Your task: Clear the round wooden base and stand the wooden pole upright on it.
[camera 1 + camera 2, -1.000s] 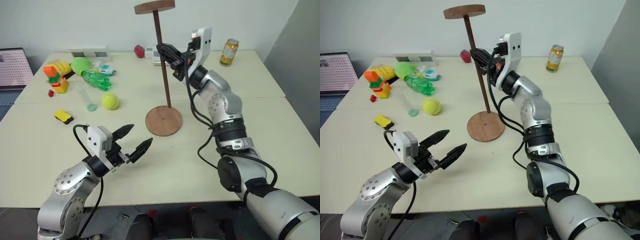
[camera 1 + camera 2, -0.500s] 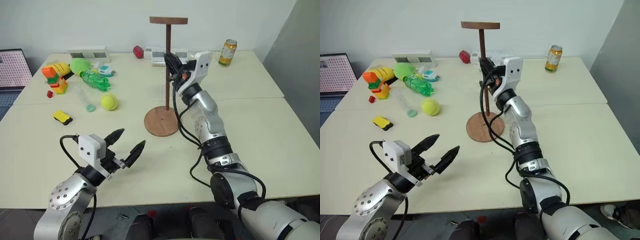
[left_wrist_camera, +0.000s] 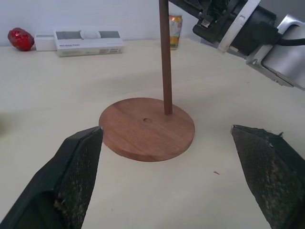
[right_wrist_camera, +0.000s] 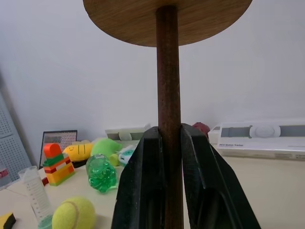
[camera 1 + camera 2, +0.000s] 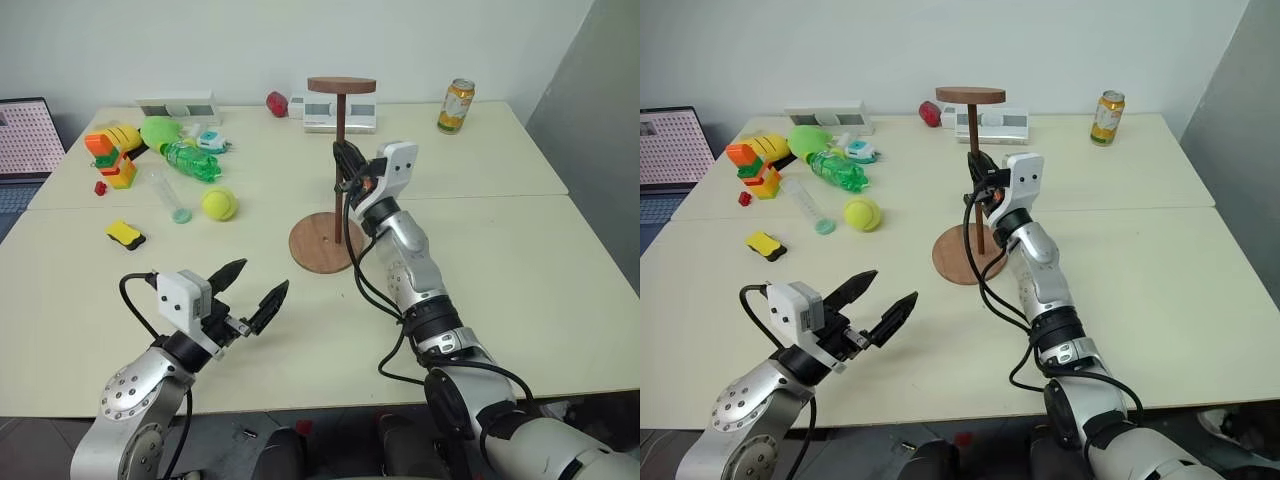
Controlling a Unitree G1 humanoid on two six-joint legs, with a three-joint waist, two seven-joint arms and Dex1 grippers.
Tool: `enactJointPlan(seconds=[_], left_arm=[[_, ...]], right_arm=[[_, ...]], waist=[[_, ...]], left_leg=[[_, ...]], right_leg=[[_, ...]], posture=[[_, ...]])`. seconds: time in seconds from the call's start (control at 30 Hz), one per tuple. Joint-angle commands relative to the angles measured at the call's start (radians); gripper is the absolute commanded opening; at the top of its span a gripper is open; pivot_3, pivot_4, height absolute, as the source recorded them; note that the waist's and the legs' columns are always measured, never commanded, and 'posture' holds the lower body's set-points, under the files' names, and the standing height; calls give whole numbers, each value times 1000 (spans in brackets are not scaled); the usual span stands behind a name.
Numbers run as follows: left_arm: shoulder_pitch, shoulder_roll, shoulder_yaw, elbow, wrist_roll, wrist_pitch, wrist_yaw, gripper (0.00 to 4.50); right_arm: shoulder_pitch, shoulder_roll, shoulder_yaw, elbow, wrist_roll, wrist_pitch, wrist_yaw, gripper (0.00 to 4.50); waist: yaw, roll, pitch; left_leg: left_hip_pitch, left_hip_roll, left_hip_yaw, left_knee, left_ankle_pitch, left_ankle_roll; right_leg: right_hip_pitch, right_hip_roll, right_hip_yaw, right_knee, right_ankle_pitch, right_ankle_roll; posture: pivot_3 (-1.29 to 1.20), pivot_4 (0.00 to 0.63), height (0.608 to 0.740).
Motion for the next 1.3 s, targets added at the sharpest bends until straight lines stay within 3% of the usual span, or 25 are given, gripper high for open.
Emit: enactJointPlan(seconds=[0.03, 0.4, 1.3], left_arm=[[15, 2, 7, -46, -1, -22, 11, 4500], [45, 12, 23, -67, -6, -27, 23, 4500], [66, 11, 32, -104, -6, -20, 48, 4500]], right_arm=[[-127, 135, -7, 73, 26, -88, -2, 178], [-212, 158, -16, 303, 24, -243, 5, 178], [-279, 200, -39, 445, 48, -301, 28, 178]], waist=[[0, 0, 0], [0, 0, 0], [0, 1, 0]], left_leg=[[0, 0, 0, 0, 0, 0], [0, 0, 0, 0, 0, 0], [0, 0, 0, 0, 0, 0]], right_leg=[[0, 0, 0, 0, 0, 0], [0, 0, 0, 0, 0, 0], [0, 0, 0, 0, 0, 0]], posture=[[0, 150, 740], [0, 150, 740], [0, 150, 740]])
